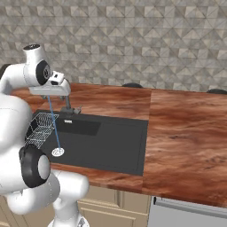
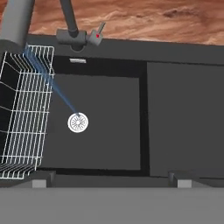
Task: Soak the sponge with water for a few seconds and then drop it inside the sink.
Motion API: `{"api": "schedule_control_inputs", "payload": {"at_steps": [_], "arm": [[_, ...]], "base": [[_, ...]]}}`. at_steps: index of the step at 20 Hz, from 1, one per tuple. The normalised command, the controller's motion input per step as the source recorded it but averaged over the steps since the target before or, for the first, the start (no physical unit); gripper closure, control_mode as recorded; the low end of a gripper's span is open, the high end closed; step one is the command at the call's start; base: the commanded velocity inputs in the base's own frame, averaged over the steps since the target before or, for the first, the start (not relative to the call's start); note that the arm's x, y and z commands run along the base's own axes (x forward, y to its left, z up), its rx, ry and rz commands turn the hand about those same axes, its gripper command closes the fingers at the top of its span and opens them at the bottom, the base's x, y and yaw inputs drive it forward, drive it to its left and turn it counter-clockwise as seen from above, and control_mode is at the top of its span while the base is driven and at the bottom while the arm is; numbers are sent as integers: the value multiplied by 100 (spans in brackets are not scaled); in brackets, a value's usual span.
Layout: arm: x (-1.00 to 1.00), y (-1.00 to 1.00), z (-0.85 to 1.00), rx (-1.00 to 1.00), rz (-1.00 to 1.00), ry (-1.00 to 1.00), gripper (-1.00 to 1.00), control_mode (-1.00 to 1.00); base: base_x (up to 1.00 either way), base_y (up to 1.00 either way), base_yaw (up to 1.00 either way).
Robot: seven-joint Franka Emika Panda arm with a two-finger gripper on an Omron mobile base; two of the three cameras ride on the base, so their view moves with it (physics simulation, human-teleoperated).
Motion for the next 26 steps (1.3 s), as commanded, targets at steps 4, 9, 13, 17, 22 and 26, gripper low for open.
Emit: {"api": "schedule_control_inputs", "payload": {"at_steps": [4,9,13,17,22,26], "arm": [[-6,33,2,0,-15,11,-100,-100],[-29,47,3,0,-2,11,-100,-100],[-26,52,0,1,0,11,-100,-100],[-19,49,-11,2,0,2,-100,-100],[-1,33,-60,3,0,-4,-100,-100],[0,28,-76,6,0,-19,-100,-100]], "base": [[0,0,0],[0,0,0],[0,0,0],[0,0,0],[0,0,0],[0,0,0]]}}
